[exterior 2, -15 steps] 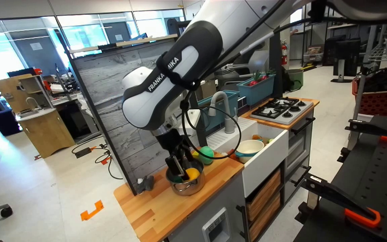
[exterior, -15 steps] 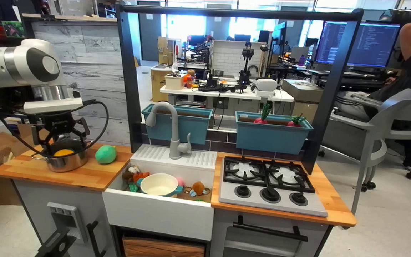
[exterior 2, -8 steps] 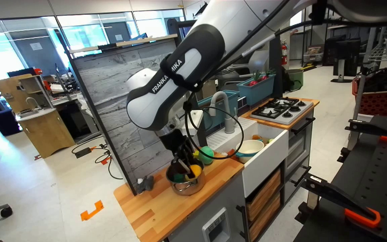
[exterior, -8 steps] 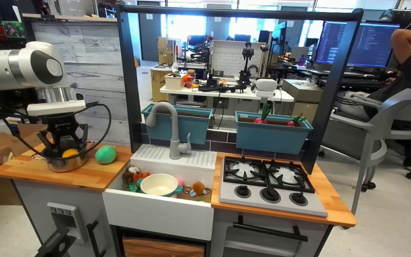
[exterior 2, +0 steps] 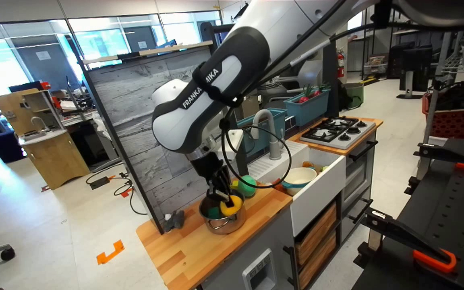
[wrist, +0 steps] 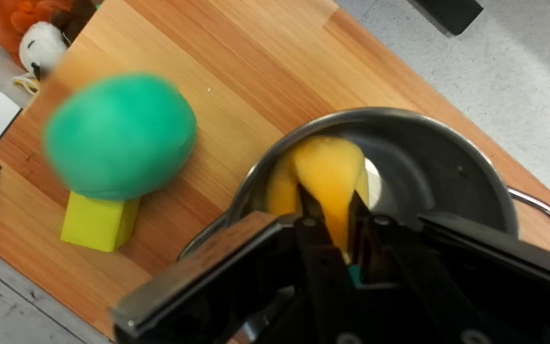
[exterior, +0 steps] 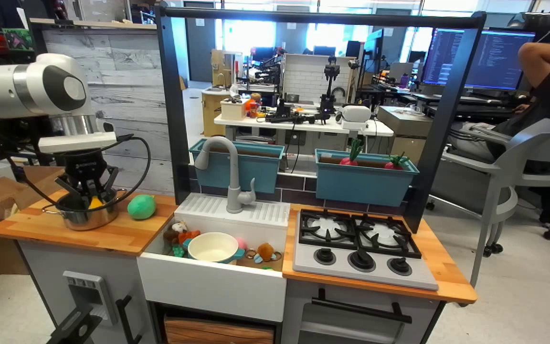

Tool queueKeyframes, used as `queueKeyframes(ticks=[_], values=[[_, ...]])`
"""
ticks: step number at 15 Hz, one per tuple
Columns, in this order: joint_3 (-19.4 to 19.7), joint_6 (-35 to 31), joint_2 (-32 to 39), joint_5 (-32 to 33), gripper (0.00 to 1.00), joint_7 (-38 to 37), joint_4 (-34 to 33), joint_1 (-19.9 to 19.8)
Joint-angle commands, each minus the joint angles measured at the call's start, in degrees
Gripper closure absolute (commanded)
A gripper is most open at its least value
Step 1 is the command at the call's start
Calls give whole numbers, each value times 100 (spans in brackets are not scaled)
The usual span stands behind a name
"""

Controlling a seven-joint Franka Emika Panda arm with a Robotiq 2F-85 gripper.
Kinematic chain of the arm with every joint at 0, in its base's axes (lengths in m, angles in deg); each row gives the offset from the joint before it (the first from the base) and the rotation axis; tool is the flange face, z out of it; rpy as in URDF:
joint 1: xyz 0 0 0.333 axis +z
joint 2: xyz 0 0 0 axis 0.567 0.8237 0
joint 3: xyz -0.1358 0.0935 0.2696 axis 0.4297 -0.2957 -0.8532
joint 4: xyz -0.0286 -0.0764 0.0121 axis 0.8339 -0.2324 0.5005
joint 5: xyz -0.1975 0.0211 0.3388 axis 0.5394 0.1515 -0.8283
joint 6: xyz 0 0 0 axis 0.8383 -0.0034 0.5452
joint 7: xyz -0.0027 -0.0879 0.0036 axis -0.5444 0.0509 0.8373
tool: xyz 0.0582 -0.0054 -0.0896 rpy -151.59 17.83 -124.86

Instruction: Remove the yellow plush toy from the silver pot

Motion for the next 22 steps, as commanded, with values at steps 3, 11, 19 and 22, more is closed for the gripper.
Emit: queueKeyframes(ticks=[3, 11, 19, 22], values=[[-1, -258, -485, 15, 97, -45, 211, -65], [112, -1139, -1813, 109, 97, -313, 1566, -211], [380, -1048, -3042, 130, 97, -1134, 3605, -379], [435, -976, -3438, 139, 97, -1331, 4402, -449]])
